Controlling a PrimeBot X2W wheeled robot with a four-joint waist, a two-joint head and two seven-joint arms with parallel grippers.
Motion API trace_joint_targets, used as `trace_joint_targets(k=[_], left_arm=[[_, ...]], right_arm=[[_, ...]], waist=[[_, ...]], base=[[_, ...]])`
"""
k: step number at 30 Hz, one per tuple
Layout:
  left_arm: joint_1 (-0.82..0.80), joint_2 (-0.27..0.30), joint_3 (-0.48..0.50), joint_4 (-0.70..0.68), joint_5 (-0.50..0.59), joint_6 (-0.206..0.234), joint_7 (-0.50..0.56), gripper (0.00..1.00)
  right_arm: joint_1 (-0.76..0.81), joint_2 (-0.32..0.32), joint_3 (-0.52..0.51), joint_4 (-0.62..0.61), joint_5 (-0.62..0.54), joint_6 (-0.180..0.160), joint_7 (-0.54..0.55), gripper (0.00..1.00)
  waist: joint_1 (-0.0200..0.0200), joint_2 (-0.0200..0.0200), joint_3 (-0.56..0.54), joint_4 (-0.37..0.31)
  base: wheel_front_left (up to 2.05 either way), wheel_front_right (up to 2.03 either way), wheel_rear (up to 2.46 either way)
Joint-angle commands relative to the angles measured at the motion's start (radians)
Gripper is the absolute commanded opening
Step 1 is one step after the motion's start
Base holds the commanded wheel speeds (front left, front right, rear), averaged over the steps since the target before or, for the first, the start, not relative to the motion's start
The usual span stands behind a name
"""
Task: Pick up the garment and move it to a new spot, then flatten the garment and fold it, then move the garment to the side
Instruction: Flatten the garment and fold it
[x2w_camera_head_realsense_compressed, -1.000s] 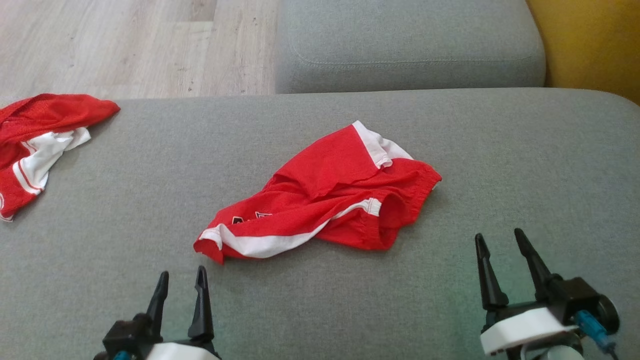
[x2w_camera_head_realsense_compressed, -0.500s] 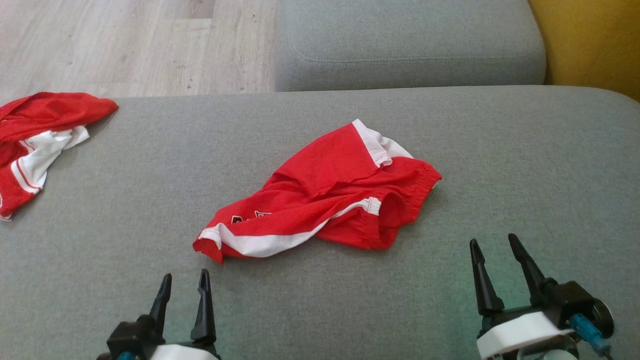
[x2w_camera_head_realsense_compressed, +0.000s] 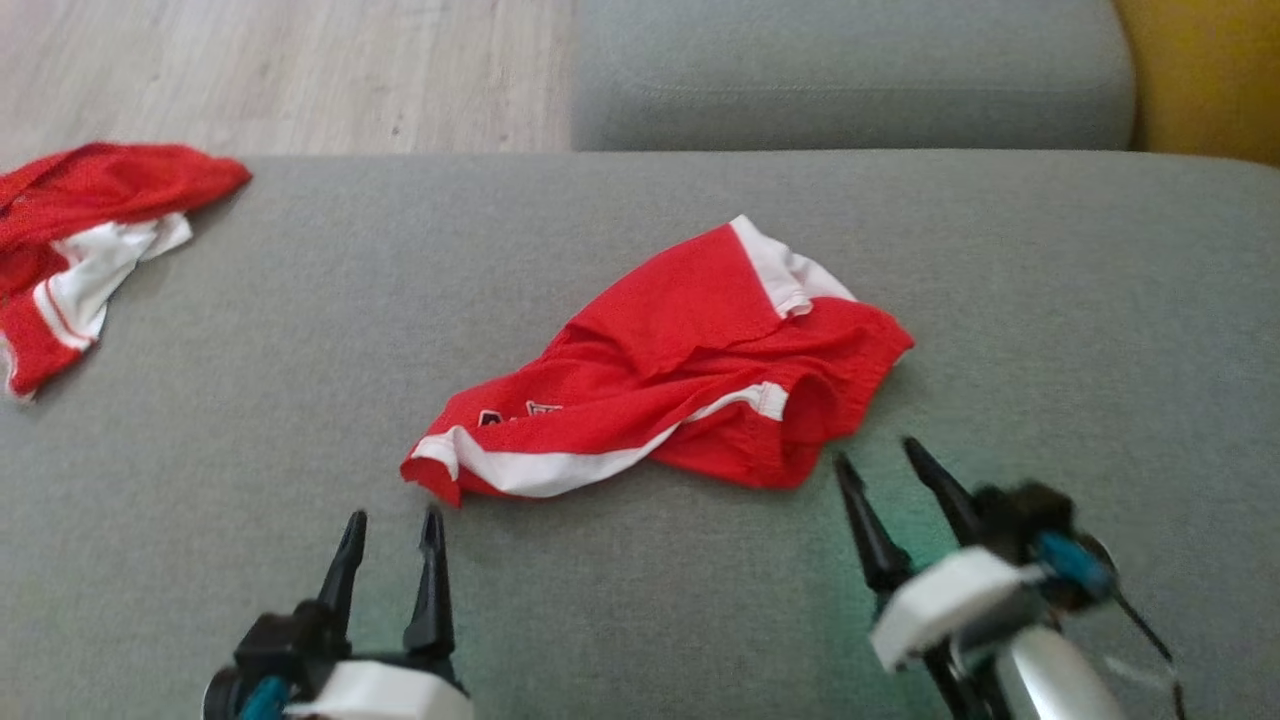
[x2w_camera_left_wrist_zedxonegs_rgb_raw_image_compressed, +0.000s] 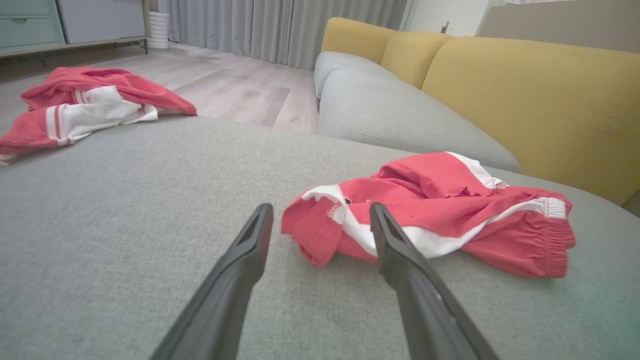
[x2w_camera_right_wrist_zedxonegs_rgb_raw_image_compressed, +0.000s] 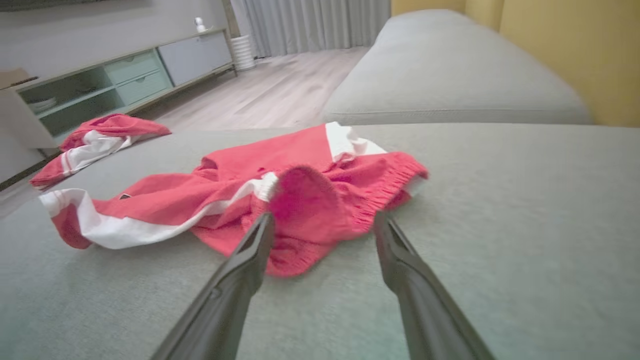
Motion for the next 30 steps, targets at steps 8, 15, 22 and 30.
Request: trace_joint_targets(k=[8, 15, 22, 30], left_arm=[[-0.079, -0.014, 0.013, -0.040, 0.015, -0.004, -0.007, 1.00], [-0.089, -0.022, 0.010, -0.034, 0.020, -0.008, -0.010, 1.00], [-0.094, -0.028, 0.002, -0.032, 0.027, -0.012, -0.010, 1.00], [-0.150, -0.054, -0.046, -0.001, 0.027, -0.030, 0.053, 1.00]], right_arm=[[-0.189, -0.004, 0.073, 0.064, 0.023, -0.001, 0.165, 1.00], [-0.254, -0.004, 0.081, 0.103, 0.039, -0.001, 0.178, 1.00], [-0.293, -0.004, 0.078, 0.158, 0.047, -0.001, 0.162, 0.04], [-0.300, -0.004, 0.092, 0.181, 0.046, -0.001, 0.123, 0.00]], waist=[[-0.0001, 0.0000, 0.053, 0.076], [-0.0001, 0.0000, 0.075, 0.113], [-0.0001, 0.0000, 0.081, 0.118], [-0.0001, 0.0000, 0.081, 0.089]], base=[[0.00, 0.00, 0.00], [0.00, 0.00, 0.00], [0.00, 0.00, 0.00], [0.00, 0.00, 0.00]])
